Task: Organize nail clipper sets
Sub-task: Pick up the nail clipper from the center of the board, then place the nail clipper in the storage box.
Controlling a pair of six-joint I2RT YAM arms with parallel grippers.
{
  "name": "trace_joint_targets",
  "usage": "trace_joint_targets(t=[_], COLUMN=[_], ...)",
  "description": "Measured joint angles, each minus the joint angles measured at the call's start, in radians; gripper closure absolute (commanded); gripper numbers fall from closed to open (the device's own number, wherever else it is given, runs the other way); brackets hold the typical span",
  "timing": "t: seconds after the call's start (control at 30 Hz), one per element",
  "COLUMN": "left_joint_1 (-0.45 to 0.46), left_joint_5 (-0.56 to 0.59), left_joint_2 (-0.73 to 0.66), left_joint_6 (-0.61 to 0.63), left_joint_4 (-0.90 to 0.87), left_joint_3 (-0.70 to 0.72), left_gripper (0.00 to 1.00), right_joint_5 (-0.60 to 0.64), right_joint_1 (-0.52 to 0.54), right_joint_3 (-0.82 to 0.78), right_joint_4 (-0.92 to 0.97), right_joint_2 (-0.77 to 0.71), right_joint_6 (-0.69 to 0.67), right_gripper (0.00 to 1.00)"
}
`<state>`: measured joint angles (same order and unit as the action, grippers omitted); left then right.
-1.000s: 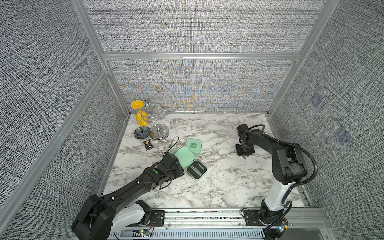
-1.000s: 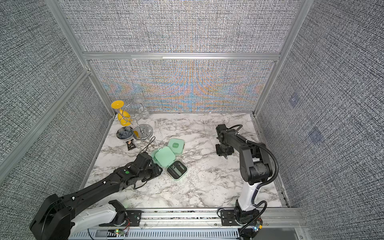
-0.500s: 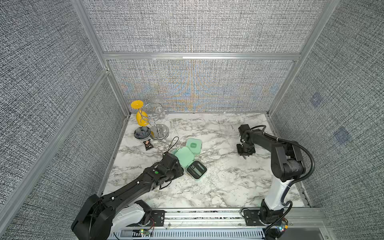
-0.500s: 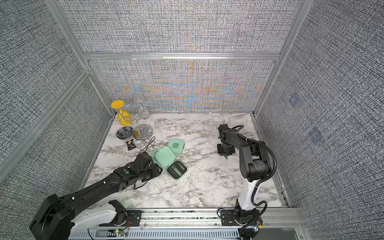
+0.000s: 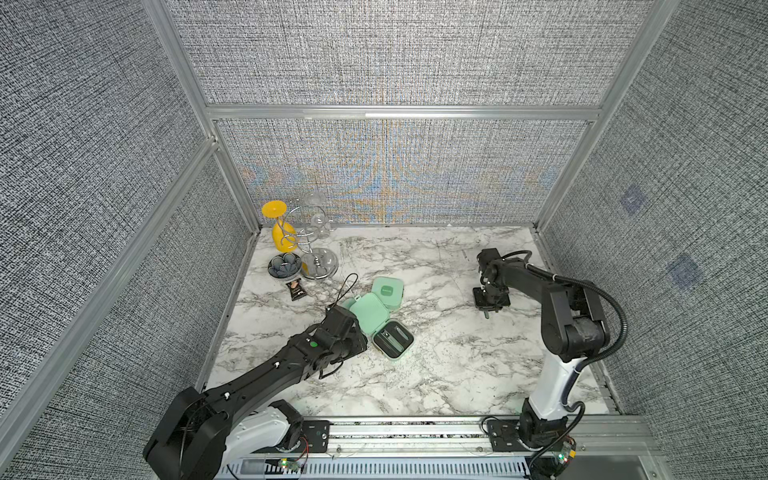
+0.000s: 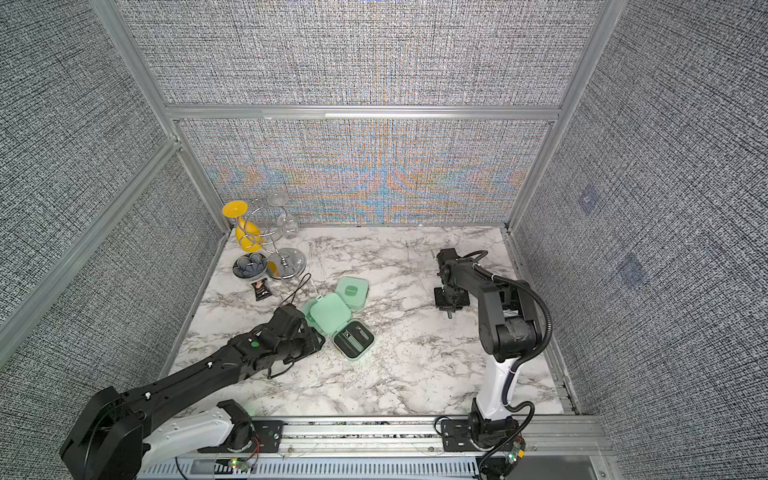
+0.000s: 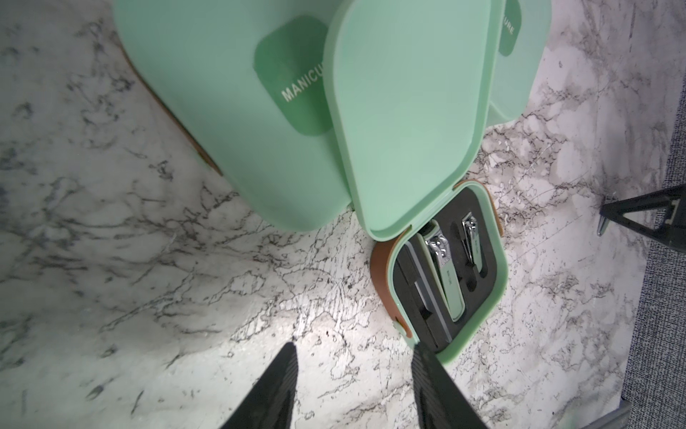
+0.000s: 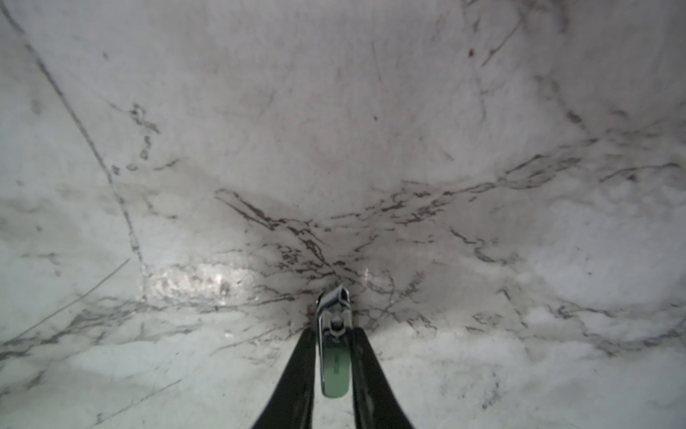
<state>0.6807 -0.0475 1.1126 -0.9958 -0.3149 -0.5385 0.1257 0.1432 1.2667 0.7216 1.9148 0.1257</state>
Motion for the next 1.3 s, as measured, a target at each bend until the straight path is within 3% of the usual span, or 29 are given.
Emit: trace_joint_targets(t=[0.17,0.47,0.6,0.87,1.07,1.3], left_joint_1=[0.000,0.000,0.000,0.000,0.000,0.000], left_joint_5=[0.000,0.000,0.002,0.003,0.008,0.021], left_joint_2=[0.001,-0.005,-0.009,-0.019,-0.032,-0.055], left_joint_6=[0.000,0.000,0.000,0.001,0.017,0.023], left_joint_4=[0.000,0.000,0.000,-0.001,-0.006,-0.021], left_joint_3=[0.000,0.000,0.000,0.000,0.003,0.010], left_gripper=[0.48,0.48,0.48,0.48,0.48,0.48], right_joint_5=[-0.002,-0.010,-0.020,-0.060,-0.085,-0.089], right_joint_1=[-0.002,0.060,0.155,0.471,0.644,0.729], right_joint_3=[0.001,-0.029,-0.030,0.021,0.107,0.181], right_joint_4=[0.000,0.013,0.032,0.051,0.026,-0.003], right_joint_2=[-0.002,-0.117,-0.181,-0.232,-0.143,0.002], right_joint_6=[0.000,0.006,0.010,-0.004,-0.069,-0.141], right_gripper=[0.88,0.90,0.90,0.90,0.97,0.97])
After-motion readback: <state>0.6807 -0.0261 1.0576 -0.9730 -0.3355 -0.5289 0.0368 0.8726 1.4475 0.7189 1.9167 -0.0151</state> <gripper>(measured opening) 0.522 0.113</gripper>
